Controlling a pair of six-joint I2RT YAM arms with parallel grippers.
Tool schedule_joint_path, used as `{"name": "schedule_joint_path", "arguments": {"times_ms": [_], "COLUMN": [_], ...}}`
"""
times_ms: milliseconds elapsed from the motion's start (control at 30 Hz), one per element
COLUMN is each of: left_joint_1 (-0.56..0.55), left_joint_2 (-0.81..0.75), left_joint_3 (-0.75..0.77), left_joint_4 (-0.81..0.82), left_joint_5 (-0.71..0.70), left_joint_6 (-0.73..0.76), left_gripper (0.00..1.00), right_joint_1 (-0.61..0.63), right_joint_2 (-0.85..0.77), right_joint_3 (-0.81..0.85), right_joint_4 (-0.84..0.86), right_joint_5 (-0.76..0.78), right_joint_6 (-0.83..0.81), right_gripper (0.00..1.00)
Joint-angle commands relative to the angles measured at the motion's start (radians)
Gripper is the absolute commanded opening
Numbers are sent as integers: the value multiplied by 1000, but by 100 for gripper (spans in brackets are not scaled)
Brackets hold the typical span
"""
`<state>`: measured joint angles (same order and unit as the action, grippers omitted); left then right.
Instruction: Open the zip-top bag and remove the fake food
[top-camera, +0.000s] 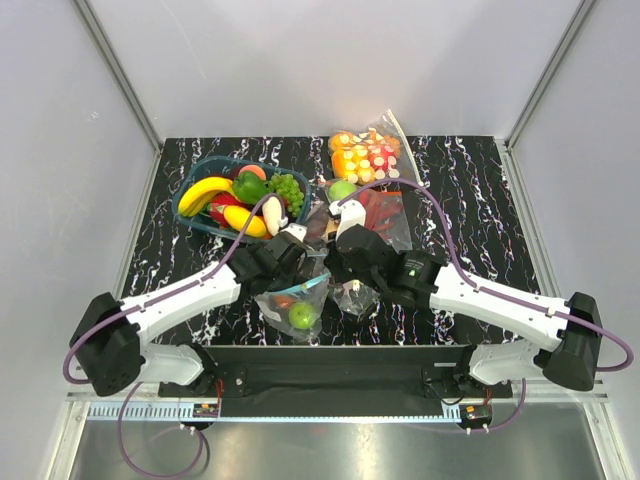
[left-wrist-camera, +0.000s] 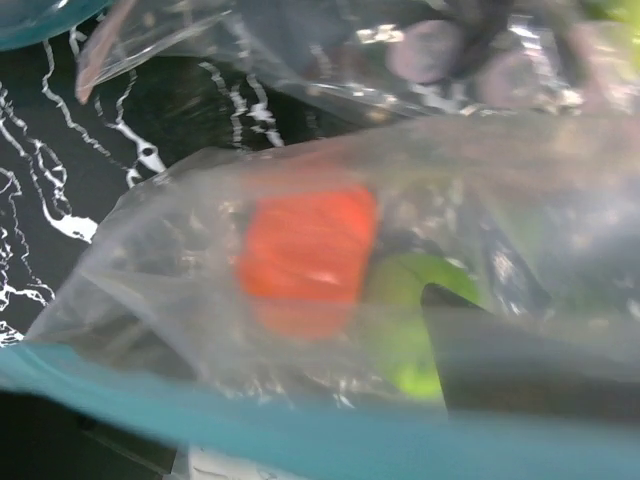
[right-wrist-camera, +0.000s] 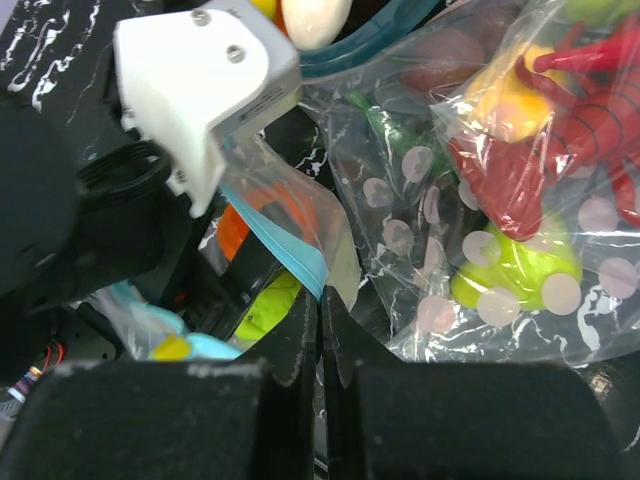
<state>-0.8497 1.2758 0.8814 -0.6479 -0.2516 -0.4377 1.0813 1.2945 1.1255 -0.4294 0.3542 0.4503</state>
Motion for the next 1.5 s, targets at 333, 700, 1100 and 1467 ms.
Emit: {"name": "schedule_joint_path", "arguments": {"times_ms": [333,700,1100,1467], "left_joint_1": [66,58,37,38], "left_joint_2": [71,93,-50,-122], "left_joint_3": [-50,-59,116,231], "left_joint_4": [70,63,19,-88], "left_joint_5": [51,75,164,247], "left_joint_6": [24,43,73,103], "left_gripper": [88,52,38,39], "right_joint_1": [-1,-1,-1,0], "right_joint_2": [6,-4,17,51], "right_joint_3": [8,-12,-15,7], "right_joint_4": [46,46,26,6], "right_joint_5": [28,38,61,71], "right_joint_6": [-13,-1,1,-4], "right_gripper": [4,4,4,4]}}
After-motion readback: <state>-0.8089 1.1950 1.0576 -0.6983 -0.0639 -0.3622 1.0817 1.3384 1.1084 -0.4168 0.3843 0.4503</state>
